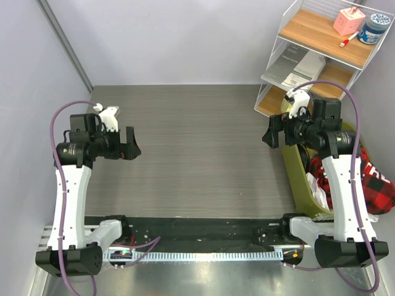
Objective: Fold and stack the long sleeve shirts
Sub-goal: Grab the shirt from the pile
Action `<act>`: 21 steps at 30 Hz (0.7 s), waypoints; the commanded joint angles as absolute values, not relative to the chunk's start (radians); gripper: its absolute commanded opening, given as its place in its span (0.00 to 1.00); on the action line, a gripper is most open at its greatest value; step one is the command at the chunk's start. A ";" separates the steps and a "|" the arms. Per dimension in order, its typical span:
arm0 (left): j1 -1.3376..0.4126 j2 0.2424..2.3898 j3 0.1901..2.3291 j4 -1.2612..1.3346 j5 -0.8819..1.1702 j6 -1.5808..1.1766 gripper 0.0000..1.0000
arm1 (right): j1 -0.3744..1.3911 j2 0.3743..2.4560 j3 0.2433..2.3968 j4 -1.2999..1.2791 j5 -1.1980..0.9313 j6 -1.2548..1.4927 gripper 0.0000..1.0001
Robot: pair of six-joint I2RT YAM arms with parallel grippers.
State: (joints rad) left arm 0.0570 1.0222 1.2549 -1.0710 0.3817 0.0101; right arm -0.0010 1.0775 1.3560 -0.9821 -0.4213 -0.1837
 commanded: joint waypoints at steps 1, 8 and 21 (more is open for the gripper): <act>0.063 1.031 1.304 -1.077 0.374 0.025 1.00 | 0.000 1.065 1.391 -0.992 -0.364 -0.227 1.00; 0.064 1.097 1.348 -1.112 0.393 0.052 1.00 | -0.005 1.063 1.508 -1.106 -0.214 -0.320 1.00; 0.057 1.161 1.414 -1.121 0.511 0.092 1.00 | -0.144 1.092 1.655 -1.442 0.231 -0.422 1.00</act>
